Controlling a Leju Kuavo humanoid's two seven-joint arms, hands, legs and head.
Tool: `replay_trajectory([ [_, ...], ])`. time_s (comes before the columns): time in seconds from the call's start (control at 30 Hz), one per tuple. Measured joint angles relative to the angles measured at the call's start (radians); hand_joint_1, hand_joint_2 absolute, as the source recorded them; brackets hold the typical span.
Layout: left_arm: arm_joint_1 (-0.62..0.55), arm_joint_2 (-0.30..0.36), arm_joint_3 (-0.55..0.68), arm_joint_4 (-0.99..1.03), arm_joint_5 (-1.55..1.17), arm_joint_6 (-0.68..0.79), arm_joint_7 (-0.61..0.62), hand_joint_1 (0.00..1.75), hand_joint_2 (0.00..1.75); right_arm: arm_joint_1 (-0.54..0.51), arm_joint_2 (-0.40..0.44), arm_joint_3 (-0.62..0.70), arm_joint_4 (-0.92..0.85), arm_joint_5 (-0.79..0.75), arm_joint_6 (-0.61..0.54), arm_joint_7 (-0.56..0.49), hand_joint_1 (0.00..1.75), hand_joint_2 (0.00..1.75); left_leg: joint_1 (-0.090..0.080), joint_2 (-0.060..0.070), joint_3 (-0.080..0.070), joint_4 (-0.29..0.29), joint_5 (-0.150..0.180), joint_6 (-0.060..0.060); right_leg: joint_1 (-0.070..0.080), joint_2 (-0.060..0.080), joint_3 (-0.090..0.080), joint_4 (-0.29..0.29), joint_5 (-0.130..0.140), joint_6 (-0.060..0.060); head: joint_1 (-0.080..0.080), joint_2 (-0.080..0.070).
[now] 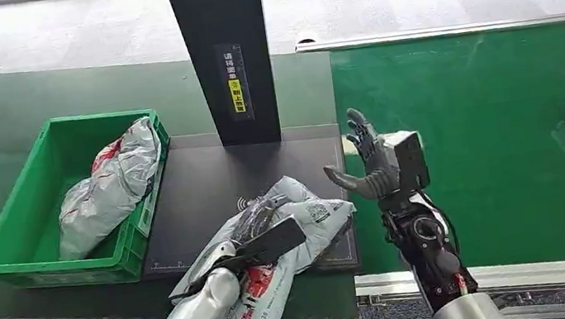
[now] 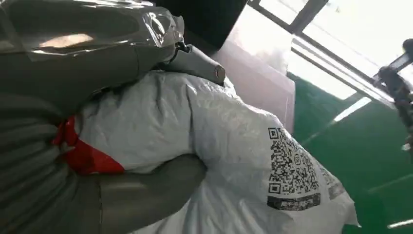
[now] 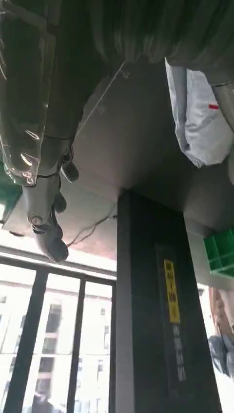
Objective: Moved the parcel from conveyor to table for the left to box.
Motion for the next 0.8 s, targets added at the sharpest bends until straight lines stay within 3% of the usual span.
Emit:
replay_trajectory([
  [0.23, 0.068, 0.008, 0.020, -0.101, 0.077, 0.043, -0.053, 1.75, 1.75, -0.009, -0.015, 0.009, 0.061, 0.030, 0.024, 0.033, 0.00, 1.75, 0.000, 0.000, -0.002, 0.000, 0.000, 0.000, 0.000, 0.000, -0.003, 0.000, 0.000, 0.000, 0.000, 0.000],
  [0.47, 0.162, 0.015, 0.056, -0.306, 0.287, 0.145, -0.257, 1.75, 1.75, -0.018, -0.026, 0.023, 0.077, 0.048, 0.020, 0.020, 0.00, 1.75, 0.000, 0.001, -0.006, 0.000, 0.000, 0.000, 0.000, 0.001, -0.007, 0.000, 0.000, 0.000, 0.000, 0.000],
  [0.67, 0.222, 0.038, 0.038, -0.601, 0.452, 0.305, -0.272, 1.75, 1.75, -0.023, -0.027, 0.022, 0.078, 0.039, 0.021, -0.033, 0.00, 1.75, 0.000, 0.000, -0.007, 0.000, 0.000, 0.000, 0.000, 0.000, -0.008, 0.000, 0.000, 0.000, 0.000, 0.000],
  [0.8, 0.241, 0.073, 0.002, -0.776, 0.461, 0.498, -0.273, 1.75, 1.75, -0.018, -0.031, 0.022, 0.078, 0.033, 0.027, -0.067, 0.00, 1.75, 0.000, 0.001, -0.007, 0.000, 0.000, 0.000, 0.000, 0.001, -0.008, 0.000, 0.000, 0.000, 0.000, 0.000],
])
